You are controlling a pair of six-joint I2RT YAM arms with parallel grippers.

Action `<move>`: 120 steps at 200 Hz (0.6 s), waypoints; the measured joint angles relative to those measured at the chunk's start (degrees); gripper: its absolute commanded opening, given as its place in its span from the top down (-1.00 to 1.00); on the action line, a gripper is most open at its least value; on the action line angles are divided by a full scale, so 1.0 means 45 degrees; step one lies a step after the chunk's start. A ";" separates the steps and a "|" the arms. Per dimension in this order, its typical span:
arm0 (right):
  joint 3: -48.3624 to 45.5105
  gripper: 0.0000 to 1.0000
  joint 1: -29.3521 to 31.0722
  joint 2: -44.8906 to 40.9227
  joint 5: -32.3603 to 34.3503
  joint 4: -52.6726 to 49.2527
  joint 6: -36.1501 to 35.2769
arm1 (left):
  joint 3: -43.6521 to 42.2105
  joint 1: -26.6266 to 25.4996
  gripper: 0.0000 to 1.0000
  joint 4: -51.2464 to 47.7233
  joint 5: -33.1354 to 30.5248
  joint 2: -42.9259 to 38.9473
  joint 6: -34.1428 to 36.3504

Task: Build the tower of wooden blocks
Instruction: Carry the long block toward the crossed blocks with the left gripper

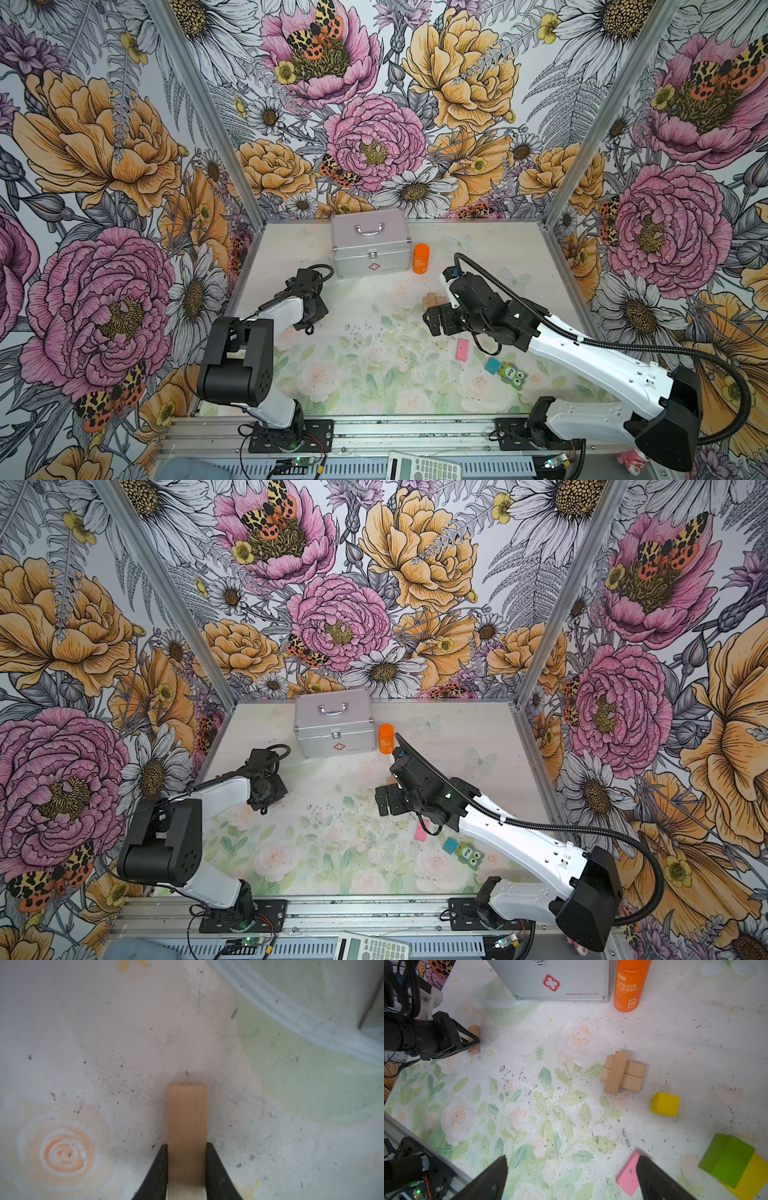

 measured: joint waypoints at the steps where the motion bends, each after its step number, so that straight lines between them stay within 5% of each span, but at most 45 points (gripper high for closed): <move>1: 0.0000 -0.97 -0.0005 -0.0005 0.0000 0.0000 0.0000 | 0.0000 -0.0005 0.57 0.0000 0.0000 0.0000 0.0000; 58: -0.0175 -0.97 -0.0005 -0.0024 0.0078 -0.0005 0.0005 | 0.0155 -0.0991 0.60 -0.0233 0.0005 -0.0005 -0.0005; 120: -0.0578 -0.97 -0.0146 -0.0340 0.0112 0.0000 0.0010 | 0.1569 -0.3619 0.60 -0.0962 -0.0068 -0.0005 -0.0408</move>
